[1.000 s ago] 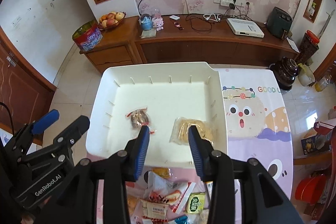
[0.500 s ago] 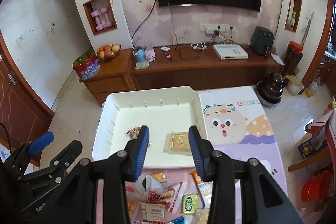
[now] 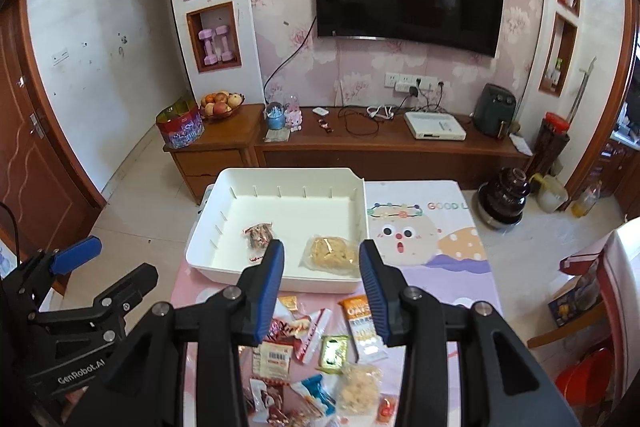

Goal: Organize snacks
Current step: 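Withdraw both tools from the bin back over the snacks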

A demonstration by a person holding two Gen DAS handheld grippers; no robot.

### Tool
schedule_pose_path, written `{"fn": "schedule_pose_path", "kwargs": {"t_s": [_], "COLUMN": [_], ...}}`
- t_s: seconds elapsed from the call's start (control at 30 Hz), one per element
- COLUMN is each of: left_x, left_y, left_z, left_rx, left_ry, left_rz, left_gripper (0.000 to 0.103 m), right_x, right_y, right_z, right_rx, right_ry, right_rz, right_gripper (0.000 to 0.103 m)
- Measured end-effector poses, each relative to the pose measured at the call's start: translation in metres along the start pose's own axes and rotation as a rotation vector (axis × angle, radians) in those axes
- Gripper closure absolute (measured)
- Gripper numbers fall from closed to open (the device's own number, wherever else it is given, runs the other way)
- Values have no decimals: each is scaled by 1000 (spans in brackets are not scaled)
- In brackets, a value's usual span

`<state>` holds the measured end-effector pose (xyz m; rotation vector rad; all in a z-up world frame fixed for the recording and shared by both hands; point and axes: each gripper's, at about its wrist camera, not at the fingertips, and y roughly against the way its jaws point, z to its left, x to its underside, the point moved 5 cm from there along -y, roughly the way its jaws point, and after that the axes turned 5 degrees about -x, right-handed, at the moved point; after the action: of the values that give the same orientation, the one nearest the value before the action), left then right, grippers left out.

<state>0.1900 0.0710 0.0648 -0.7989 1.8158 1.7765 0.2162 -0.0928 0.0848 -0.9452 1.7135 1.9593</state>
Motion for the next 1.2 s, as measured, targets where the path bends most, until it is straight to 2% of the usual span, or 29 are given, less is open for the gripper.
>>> {"fn": "schedule_pose_path", "kwargs": {"t_s": [0.1, 0.17, 0.27, 0.43, 0.67, 0.8, 1.0, 1.2], "left_x": [10, 17, 29, 52, 91, 113, 149, 178], "left_y": [12, 20, 31, 37, 26, 10, -25, -69], "left_z": [0, -3, -6, -9, -3, 3, 8, 15], "left_rx": [20, 35, 45, 17, 9, -1, 13, 69], "left_ry": [20, 18, 6, -23, -61, -93, -143, -156], "left_rz": [7, 11, 4, 14, 74, 109, 193, 303], "left_gripper": [10, 6, 2, 2, 2, 2, 2, 2], "right_x": [9, 16, 25, 43, 83, 114, 176, 239], "right_y": [15, 25, 41, 54, 47, 30, -7, -41], "right_z": [0, 0, 1, 2, 2, 1, -9, -24], "right_rx": [-24, -29, -23, -6, 27, 29, 15, 0], "right_ry": [-3, -4, 12, 27, 33, 44, 2, -114], "right_rz": [-7, -18, -47, -50, 19, 94, 266, 409], "right_gripper": [61, 52, 46, 44, 44, 44, 44, 44]}}
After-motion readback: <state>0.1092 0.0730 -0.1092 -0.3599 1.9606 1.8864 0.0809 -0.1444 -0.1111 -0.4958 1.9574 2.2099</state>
